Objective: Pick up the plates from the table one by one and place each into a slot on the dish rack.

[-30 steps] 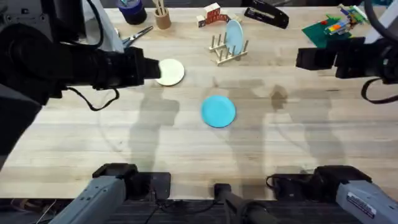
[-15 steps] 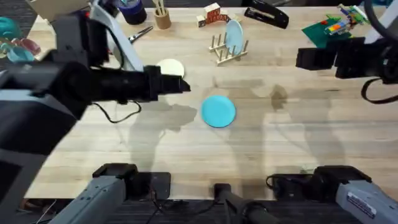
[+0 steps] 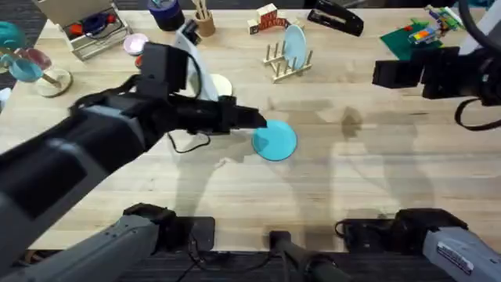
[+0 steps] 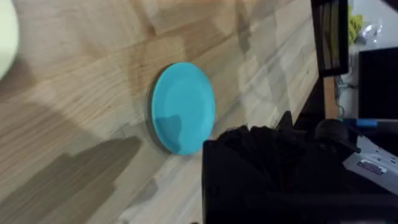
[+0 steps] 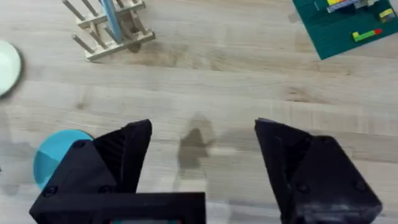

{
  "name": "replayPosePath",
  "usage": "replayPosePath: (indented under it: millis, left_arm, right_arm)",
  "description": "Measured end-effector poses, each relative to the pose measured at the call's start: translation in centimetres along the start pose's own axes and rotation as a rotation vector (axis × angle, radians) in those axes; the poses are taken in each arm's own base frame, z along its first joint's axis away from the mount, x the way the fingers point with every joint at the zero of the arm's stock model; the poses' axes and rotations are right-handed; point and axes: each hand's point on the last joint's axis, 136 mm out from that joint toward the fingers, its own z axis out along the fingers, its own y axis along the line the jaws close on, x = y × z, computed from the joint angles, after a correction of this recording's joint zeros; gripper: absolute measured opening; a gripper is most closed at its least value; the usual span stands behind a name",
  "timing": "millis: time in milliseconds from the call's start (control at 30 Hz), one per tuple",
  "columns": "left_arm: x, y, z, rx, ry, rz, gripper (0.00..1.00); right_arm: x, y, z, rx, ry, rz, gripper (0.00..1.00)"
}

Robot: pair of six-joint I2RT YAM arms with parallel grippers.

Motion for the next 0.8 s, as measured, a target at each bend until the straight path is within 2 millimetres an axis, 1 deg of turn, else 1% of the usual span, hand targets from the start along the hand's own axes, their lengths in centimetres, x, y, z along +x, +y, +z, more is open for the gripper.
replayPosePath:
  millis: [167,467,633,800]
  left_arm:
    - [1.0,1.5,1.6,-0.011,0.069,-0.074,0.043]
    - [1.8,3.0,2.5,-0.024,0.116,-0.1,0.042]
    - [2.5,4.3,3.4,-0.033,0.153,-0.121,0.043]
    - [2.6,5.1,4.2,-0.019,0.17,-0.123,0.042]
  right_arm:
    - [0.0,0.0,0.0,0.0,0.0,0.0,0.996]
    - [0.0,0.0,0.0,0.0,0.0,0.0,0.996]
    - [0.0,0.0,0.0,0.0,0.0,0.0,0.996]
    - [0.0,0.0,0.0,0.0,0.0,0.0,0.995]
